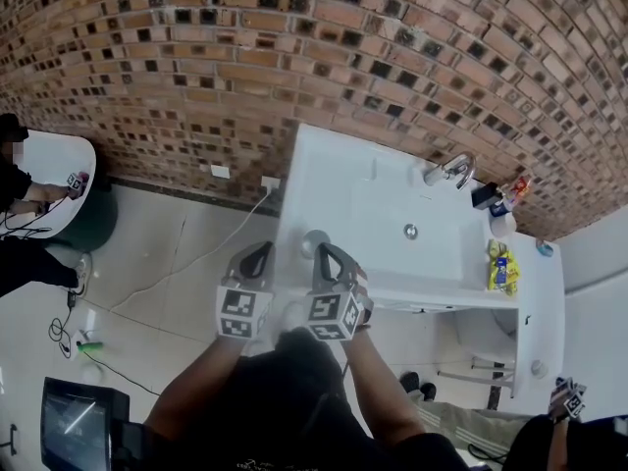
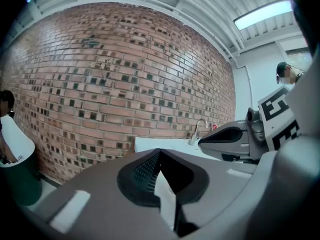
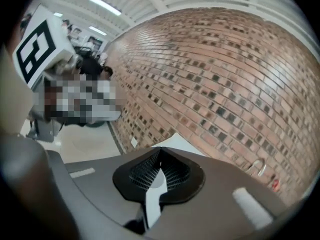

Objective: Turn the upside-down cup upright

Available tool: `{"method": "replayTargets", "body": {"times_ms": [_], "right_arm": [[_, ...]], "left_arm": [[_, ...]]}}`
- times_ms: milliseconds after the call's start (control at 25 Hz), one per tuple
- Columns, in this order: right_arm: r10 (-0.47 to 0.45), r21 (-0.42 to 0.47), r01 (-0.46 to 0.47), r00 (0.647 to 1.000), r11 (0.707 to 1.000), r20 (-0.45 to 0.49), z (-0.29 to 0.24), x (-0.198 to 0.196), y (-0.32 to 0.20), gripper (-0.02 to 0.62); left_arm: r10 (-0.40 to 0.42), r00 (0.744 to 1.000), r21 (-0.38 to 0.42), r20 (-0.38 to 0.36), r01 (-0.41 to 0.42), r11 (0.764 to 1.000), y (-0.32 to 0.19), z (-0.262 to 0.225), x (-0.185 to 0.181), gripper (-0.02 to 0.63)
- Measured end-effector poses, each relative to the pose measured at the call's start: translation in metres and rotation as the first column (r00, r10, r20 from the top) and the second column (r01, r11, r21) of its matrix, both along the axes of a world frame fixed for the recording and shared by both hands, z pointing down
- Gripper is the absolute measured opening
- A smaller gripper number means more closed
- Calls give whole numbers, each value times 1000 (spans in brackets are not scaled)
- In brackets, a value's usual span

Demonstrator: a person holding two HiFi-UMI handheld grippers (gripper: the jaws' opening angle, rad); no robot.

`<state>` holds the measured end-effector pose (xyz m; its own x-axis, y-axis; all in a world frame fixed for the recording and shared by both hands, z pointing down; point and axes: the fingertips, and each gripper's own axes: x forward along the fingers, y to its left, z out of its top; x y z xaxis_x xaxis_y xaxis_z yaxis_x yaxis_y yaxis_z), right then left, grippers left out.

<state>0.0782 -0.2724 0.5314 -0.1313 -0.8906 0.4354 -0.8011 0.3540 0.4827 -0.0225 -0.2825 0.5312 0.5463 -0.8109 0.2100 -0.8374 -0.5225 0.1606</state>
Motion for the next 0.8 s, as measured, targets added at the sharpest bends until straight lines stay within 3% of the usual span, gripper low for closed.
{"method": "replayTargets", "body": {"times_ms": [160,400,480,680,800], "right_arm": [[112,-13,-112,963,994,244,-8,8,6,14],[104,94,-165,882,982,460,-36,6,30,14],[117,105,-191,865,976,487,-35,8,38,14],[108,120,-179,887,976,449,-30,3,60,14],[116,100,-181,880,978,460,-25,1,75,14]], "left_arm": [[-6,1000,15,3,6,1000,6,-5,0,-6],[8,999,35,32,-9,999,20,-4,2,-6],[18,999,37,37,-19,999,26,-4,3,-6],[10,1000,23,-7,-10,1000,37,-10,-4,-6],[11,1000,37,1,-11,999,47,-15,-7,-6]]}}
